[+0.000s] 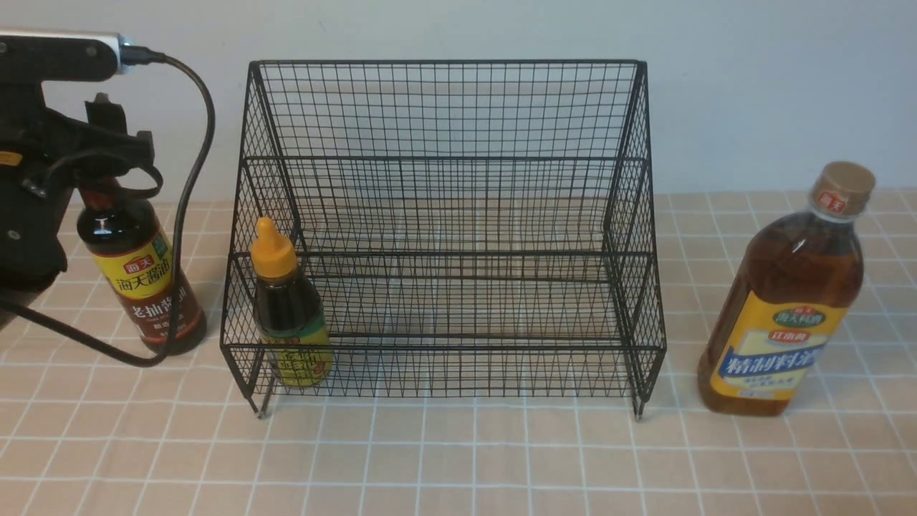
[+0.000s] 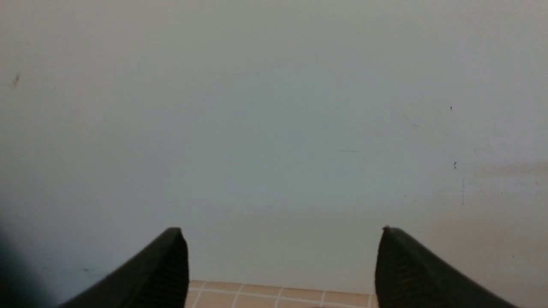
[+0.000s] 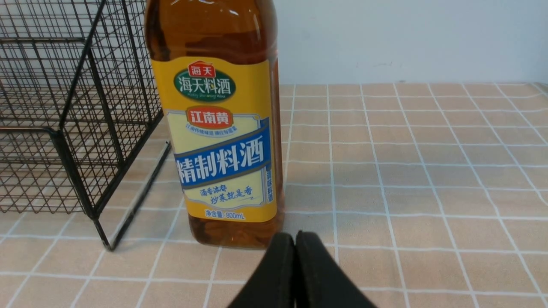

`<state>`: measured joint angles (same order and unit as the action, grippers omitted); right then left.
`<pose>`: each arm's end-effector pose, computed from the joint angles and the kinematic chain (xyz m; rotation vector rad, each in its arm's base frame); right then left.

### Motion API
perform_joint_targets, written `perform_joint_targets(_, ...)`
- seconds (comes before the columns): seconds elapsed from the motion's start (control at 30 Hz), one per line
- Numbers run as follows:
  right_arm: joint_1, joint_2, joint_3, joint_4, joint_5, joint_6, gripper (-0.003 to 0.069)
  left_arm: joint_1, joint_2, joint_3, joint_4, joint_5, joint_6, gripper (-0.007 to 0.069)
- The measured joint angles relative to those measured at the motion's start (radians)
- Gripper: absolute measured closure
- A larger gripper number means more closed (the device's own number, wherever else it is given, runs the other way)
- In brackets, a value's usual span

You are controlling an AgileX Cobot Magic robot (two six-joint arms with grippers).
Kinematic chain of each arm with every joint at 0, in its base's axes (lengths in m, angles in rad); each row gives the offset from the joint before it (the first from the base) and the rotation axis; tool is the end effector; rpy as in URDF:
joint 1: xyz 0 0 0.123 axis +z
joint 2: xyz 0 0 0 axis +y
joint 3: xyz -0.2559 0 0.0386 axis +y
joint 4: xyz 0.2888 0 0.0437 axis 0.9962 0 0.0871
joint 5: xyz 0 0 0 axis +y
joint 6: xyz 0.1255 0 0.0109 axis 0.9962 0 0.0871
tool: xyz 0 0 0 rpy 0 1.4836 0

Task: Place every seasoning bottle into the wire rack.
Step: Use the left arm to grab the condiment bottle closest to it, then use the left arm to put the condiment bottle back on the shelf

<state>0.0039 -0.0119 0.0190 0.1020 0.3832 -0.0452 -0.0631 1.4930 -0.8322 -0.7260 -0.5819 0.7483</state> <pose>0.1529 0.0054 0.1628 0.0164 1.8724 0.0724 0.3920 0.0212 0.2247 -0.1351 1.6858 0.3500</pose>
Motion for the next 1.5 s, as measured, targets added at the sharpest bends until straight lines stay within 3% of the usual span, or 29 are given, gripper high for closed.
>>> perform_joint_targets(0.3,0.000,0.000,0.000,0.000,0.000,0.000,0.0673,0.000,0.066,0.000,-0.016,0.000,0.004,0.0106)
perform_joint_targets(0.43,0.000,0.000,0.000,0.000,0.000,0.000,0.0673,0.000,0.078,0.000,-0.016,0.003,0.004,0.0228)
perform_joint_targets(0.47,0.000,0.000,0.000,0.000,0.000,0.000,0.0673,0.000,0.080,0.000,-0.018,0.006,0.000,0.0317)
perform_joint_targets(0.5,0.000,0.000,0.000,0.000,0.000,0.000,0.0673,-0.001,0.080,-0.003,-0.020,0.010,-0.019,0.0336)
perform_joint_targets(0.67,0.000,0.000,0.000,0.000,0.000,0.000,0.0673,-0.001,0.057,-0.006,0.000,0.054,-0.001,0.0338)
perform_joint_targets(1.07,0.000,0.000,0.000,0.000,0.000,0.000,0.0673,0.000,-0.202,-0.109,0.024,0.393,0.051,0.0351)
perform_joint_targets(1.5,0.000,0.000,0.000,0.000,0.000,0.000,0.0673,-0.015,-0.375,-0.287,0.035,0.503,0.109,0.0356)
